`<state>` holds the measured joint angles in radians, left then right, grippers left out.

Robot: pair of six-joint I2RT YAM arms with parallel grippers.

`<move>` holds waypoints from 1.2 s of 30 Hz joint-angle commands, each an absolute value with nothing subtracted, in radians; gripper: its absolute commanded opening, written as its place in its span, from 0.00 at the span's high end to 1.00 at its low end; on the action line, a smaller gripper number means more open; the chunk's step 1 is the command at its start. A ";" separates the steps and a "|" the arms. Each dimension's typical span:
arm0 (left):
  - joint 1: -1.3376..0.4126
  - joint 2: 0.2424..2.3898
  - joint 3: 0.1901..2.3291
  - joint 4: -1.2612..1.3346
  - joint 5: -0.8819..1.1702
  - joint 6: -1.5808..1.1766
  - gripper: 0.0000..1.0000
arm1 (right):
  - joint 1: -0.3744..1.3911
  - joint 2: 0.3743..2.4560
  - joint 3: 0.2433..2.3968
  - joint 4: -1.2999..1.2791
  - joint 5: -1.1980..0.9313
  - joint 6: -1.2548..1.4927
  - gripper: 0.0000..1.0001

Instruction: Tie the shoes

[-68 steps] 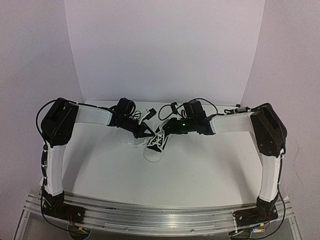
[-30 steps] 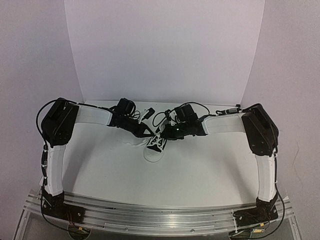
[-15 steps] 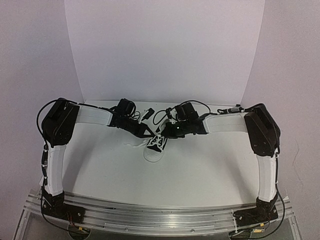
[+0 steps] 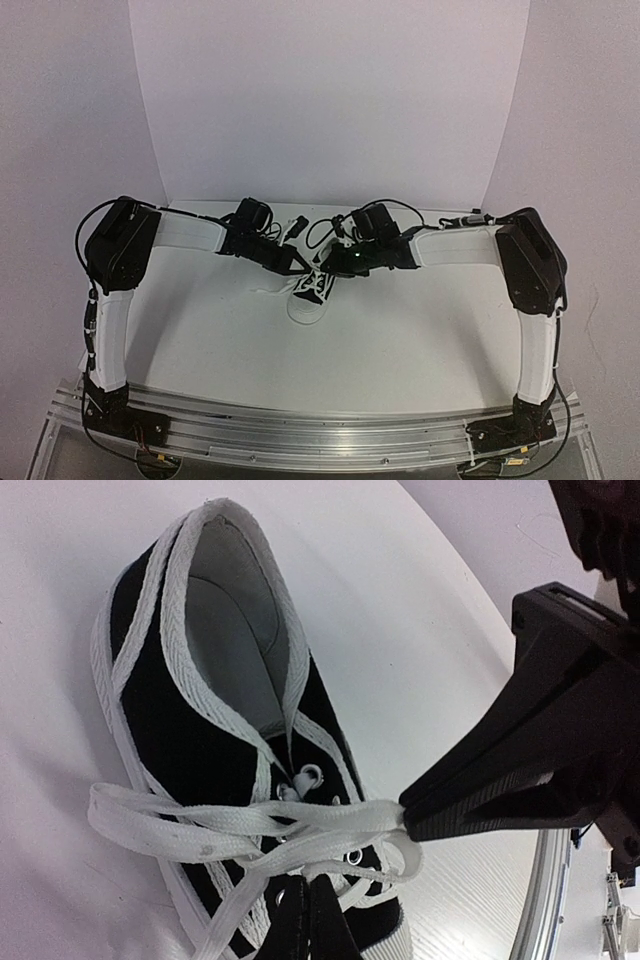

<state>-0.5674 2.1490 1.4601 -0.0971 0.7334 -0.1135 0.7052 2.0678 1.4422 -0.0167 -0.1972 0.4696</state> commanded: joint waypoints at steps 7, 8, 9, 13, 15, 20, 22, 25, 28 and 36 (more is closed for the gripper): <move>-0.576 2.166 1.486 -0.042 0.770 -0.152 1.00 | 0.720 2.026 1.419 0.067 -0.276 0.514 1.00; -0.576 2.166 1.487 -0.039 0.772 -0.152 1.00 | 0.719 2.026 1.416 0.070 -0.280 0.524 1.00; -0.575 2.166 1.489 -0.035 0.774 -0.153 1.00 | 0.720 2.026 1.411 0.074 -0.283 0.536 1.00; -0.578 2.172 1.488 -0.015 0.797 -0.164 1.00 | 0.719 2.034 1.391 0.112 -0.301 0.588 0.98; -0.581 2.177 1.482 -0.005 0.805 -0.178 1.00 | 0.719 2.045 1.397 0.121 -0.307 0.600 0.91; -0.585 2.190 1.464 0.025 0.787 -0.178 1.00 | 0.704 2.057 1.409 0.130 -0.338 0.614 0.71; -0.584 2.198 1.469 0.010 0.774 -0.168 1.00 | 0.692 2.050 1.409 0.130 -0.354 0.618 0.68; -0.585 2.201 1.476 0.011 0.775 -0.164 1.00 | 0.673 2.017 1.391 0.128 -0.348 0.619 0.67; -0.584 2.202 1.480 0.006 0.775 -0.158 1.00 | 0.650 1.977 1.348 0.125 -0.317 0.628 0.70; -0.583 2.209 1.483 0.008 0.778 -0.161 1.00 | 0.635 2.010 1.367 0.084 -0.309 0.677 0.83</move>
<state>-0.5800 2.1968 1.4597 -0.0166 0.7815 -0.1650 0.6318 2.0243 1.3411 0.0900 -0.3104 0.6463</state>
